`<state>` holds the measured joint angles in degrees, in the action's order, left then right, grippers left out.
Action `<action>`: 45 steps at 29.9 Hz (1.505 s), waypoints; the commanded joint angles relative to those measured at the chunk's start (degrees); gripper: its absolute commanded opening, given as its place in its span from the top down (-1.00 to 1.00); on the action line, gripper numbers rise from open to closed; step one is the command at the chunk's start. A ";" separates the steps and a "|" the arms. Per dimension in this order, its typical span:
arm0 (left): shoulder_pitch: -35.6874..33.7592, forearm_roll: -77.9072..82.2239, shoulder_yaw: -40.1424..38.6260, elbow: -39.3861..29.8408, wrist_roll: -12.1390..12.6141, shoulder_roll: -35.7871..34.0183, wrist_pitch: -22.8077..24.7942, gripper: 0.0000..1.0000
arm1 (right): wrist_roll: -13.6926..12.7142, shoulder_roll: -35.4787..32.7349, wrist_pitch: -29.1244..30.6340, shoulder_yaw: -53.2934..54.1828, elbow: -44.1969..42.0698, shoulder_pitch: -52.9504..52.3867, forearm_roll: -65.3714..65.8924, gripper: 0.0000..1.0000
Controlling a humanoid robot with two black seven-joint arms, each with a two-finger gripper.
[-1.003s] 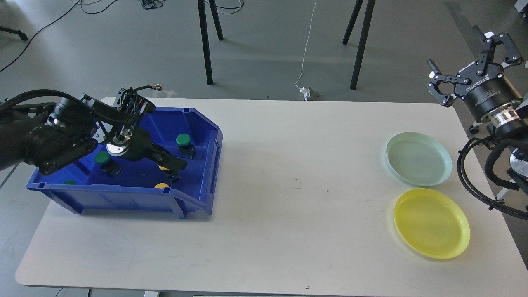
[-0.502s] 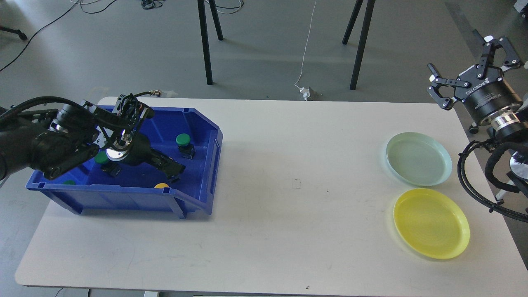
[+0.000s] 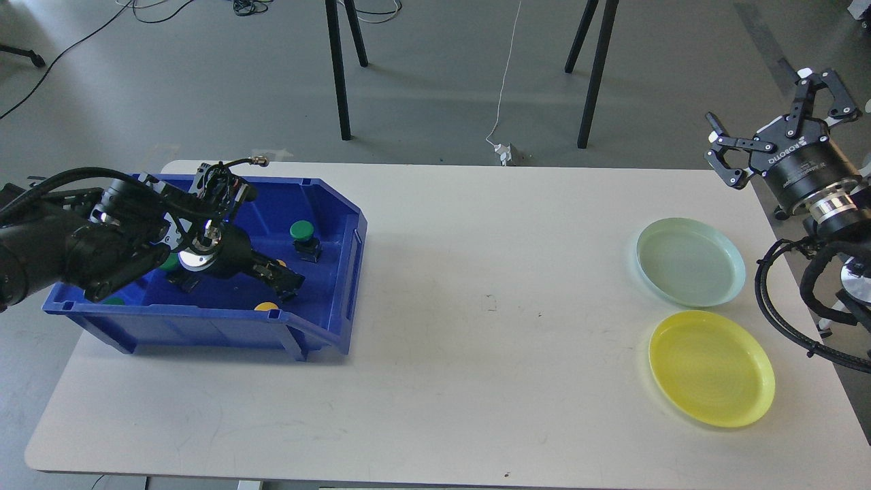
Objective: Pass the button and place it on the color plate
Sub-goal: 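Lower the left gripper into the bin and grasp the yellow button, then lift the yellow button out and extend it toward the right gripper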
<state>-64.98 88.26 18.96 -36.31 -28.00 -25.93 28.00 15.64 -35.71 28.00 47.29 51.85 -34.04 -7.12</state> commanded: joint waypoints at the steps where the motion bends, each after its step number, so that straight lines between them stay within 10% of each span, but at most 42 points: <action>1: 0.12 -0.02 0.02 0.45 0.00 0.17 0.00 -0.23 | 0.00 0.02 0.00 -0.01 0.00 0.12 0.00 -0.98; 9: 0.12 -0.46 0.02 0.54 0.00 0.17 0.00 -0.14 | 0.00 0.02 0.00 -0.01 0.00 0.38 0.00 -0.98; 17: 0.20 -0.02 0.28 0.54 0.00 0.17 0.00 0.88 | 0.00 -0.06 0.00 0.08 0.00 0.56 0.00 -0.98; 24: -1.20 -0.55 -1.21 -1.39 0.00 -1.49 0.00 0.89 | 0.00 -0.06 0.00 0.08 0.00 0.65 0.00 -0.98; 35: 0.28 -7.04 -21.06 -21.94 0.00 -23.89 0.00 0.89 | 0.00 -0.06 0.00 3.42 0.09 1.17 -0.18 -0.98; 45: 3.37 -46.56 -28.63 -40.32 0.00 -28.41 0.00 0.88 | 1.14 -4.97 0.00 3.24 4.04 5.12 3.24 -0.98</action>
<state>-61.70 52.99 -9.06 -72.54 -27.99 -56.47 28.01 16.07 -37.63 28.00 50.52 53.81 -30.32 -6.42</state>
